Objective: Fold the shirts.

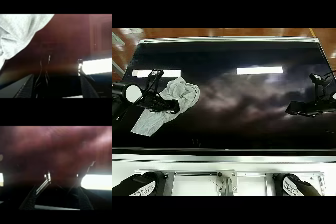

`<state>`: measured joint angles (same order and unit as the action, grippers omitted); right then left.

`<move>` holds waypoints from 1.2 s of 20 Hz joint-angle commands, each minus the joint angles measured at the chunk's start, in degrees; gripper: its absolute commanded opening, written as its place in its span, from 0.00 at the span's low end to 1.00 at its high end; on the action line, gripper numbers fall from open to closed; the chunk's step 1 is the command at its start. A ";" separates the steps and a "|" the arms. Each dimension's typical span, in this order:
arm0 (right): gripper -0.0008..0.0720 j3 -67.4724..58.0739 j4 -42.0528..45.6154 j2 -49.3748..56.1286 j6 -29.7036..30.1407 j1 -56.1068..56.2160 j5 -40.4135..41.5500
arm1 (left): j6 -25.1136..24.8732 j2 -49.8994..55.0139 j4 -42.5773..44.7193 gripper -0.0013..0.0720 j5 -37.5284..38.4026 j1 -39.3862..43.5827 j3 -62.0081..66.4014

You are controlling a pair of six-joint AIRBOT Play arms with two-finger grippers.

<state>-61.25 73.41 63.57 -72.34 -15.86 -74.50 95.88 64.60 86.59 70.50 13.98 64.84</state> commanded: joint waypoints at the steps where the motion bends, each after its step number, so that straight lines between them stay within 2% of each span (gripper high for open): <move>1: 0.87 0.02 0.00 -0.04 -0.02 -0.04 -0.02 | 0.00 0.02 0.00 0.97 0.00 -0.02 -0.02; 14: 0.87 0.02 -0.04 -0.04 -0.07 -0.04 0.00 | 0.00 0.02 0.00 0.97 0.00 -0.02 -0.02; 18: 0.87 0.02 -2.67 -0.04 -0.04 -0.02 3.08 | -0.02 0.02 0.00 0.97 -0.04 -0.02 -0.02; 21: 0.87 0.02 -2.67 -0.04 -0.04 -0.04 4.17 | 0.04 0.04 -0.04 0.97 -7.10 0.00 -0.09; 24: 0.87 0.02 -2.84 -0.04 -0.07 -0.02 3.89 | 0.44 0.15 -2.34 0.97 -6.93 0.07 -0.11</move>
<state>-61.25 71.02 63.57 -72.36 -15.86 -70.94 96.07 64.62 85.58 65.67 13.98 64.77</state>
